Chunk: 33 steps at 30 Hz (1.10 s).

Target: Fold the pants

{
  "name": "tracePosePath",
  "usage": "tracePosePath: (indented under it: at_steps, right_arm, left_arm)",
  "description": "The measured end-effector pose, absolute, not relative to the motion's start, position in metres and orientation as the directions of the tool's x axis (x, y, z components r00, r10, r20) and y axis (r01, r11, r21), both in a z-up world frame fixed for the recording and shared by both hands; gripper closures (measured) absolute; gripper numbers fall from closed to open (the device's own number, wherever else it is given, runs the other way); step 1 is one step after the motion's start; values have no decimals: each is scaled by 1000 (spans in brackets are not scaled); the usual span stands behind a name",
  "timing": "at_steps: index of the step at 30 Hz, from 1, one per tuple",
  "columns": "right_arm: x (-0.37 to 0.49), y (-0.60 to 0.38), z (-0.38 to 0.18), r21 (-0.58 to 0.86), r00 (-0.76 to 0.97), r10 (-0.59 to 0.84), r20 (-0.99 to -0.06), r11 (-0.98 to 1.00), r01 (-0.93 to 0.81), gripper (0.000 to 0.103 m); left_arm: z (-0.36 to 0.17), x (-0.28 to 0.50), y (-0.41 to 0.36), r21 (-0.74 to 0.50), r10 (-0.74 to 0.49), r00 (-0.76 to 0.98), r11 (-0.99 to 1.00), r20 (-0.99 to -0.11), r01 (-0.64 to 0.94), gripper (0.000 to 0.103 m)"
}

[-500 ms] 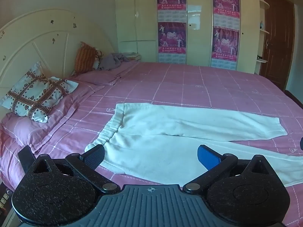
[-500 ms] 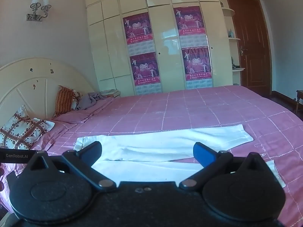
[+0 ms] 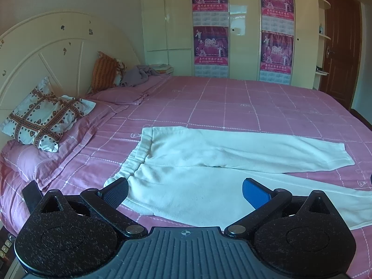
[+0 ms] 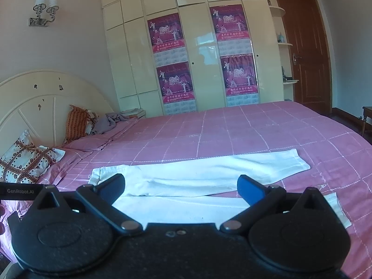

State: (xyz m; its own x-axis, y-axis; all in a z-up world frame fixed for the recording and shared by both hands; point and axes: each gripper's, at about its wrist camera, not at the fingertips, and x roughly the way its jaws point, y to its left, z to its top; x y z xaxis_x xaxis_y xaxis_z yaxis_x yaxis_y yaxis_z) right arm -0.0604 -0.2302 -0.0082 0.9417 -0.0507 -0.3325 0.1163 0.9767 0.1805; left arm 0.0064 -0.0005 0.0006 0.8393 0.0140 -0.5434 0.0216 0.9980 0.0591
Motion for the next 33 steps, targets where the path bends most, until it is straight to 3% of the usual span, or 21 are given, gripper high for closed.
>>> tracePosePath:
  at_steps: [14, 33]
  right_arm:
    - [-52, -226, -10, 171, 936, -57, -348, 978, 123, 0]
    - [-54, -226, -6, 159, 961, -67, -268, 981, 113, 0]
  left_arm:
    - [-6, 17, 0, 59, 17, 842, 998, -539, 18, 0]
    - [-7, 20, -6, 86, 13, 856, 996, -517, 37, 0]
